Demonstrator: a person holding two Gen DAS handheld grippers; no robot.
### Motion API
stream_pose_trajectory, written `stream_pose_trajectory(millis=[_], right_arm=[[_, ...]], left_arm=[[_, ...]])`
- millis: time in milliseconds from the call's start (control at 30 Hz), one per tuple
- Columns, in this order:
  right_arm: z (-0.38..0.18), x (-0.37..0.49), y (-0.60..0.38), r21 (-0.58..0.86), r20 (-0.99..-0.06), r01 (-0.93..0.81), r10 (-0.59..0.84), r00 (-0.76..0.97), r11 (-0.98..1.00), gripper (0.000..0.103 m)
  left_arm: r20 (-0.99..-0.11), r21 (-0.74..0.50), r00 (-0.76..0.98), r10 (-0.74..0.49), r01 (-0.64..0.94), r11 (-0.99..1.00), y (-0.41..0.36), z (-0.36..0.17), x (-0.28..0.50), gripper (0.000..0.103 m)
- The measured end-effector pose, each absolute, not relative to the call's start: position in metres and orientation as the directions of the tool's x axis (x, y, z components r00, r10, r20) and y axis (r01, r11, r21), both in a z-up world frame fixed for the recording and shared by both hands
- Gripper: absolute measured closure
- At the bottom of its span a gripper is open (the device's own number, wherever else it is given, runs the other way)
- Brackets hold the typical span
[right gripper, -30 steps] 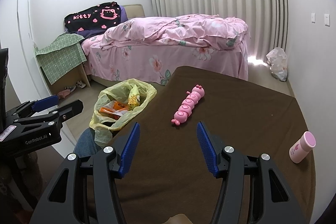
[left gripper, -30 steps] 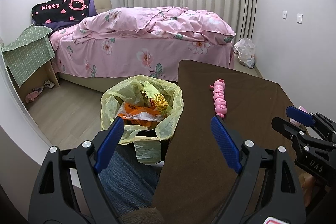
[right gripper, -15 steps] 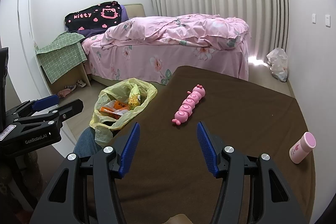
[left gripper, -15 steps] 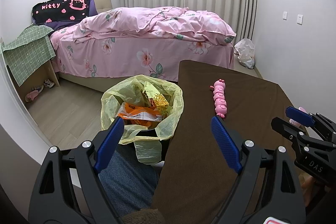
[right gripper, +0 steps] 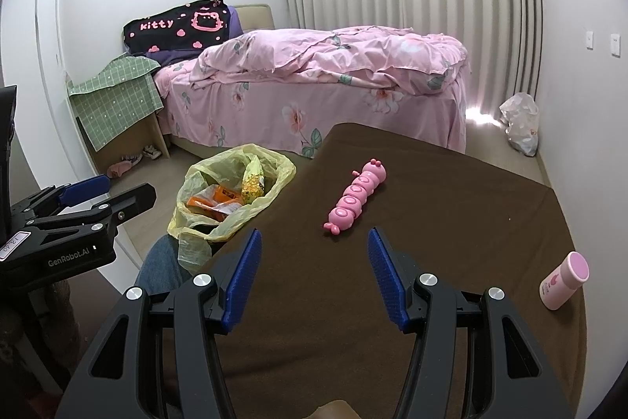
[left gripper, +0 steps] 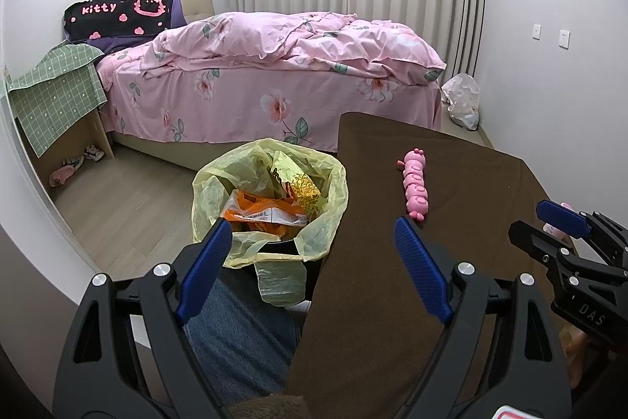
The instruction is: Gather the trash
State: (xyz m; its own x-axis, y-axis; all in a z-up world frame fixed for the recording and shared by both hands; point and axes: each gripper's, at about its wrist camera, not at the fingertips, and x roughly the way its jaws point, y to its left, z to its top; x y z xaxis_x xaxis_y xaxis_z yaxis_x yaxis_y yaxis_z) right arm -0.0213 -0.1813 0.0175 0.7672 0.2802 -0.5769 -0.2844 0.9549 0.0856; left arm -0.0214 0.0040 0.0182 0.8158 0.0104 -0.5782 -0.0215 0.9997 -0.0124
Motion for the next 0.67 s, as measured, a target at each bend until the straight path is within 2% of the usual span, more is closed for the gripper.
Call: stream_pose_trajectory(millis=[400, 500, 567, 600, 633, 667], right_arm=[[0.019, -0.021, -0.178, 0.049, -0.587, -0.297, 0.268, 0.764, 0.954, 0.050], [0.016, -0.019, -0.181, 0.044, -0.599, -0.291, 0.259, 0.758, 0.956, 0.050], [0.008, -0.012, -0.194, 0.057, -0.614, -0.258, 0.238, 0.753, 0.964, 0.050], [0.001, -0.006, -0.205, 0.074, -0.626, -0.229, 0.224, 0.747, 0.971, 0.049], [-0.006, -0.001, -0.213, 0.084, -0.639, -0.205, 0.211, 0.740, 0.975, 0.044], [-0.018, 0.007, -0.227, 0.102, -0.663, -0.167, 0.192, 0.724, 0.981, 0.044]], left_arm=[[-0.580, -0.033, 0.815, -0.009, -0.013, 0.999, 0.006, 0.015, -0.023, 0.022], [-0.615, -0.079, 0.786, -0.058, 0.012, 0.997, 0.005, 0.009, -0.016, 0.022], [-0.647, -0.064, 0.760, -0.060, 0.023, 0.998, -0.004, -0.002, -0.005, 0.021], [-0.657, -0.054, 0.752, -0.056, 0.027, 0.998, -0.008, -0.007, 0.000, 0.016], [-0.665, -0.044, 0.744, -0.059, 0.039, 0.998, -0.016, -0.013, 0.006, 0.015], [-0.674, -0.032, 0.736, -0.065, 0.059, 0.998, -0.027, -0.021, 0.015, 0.015]])
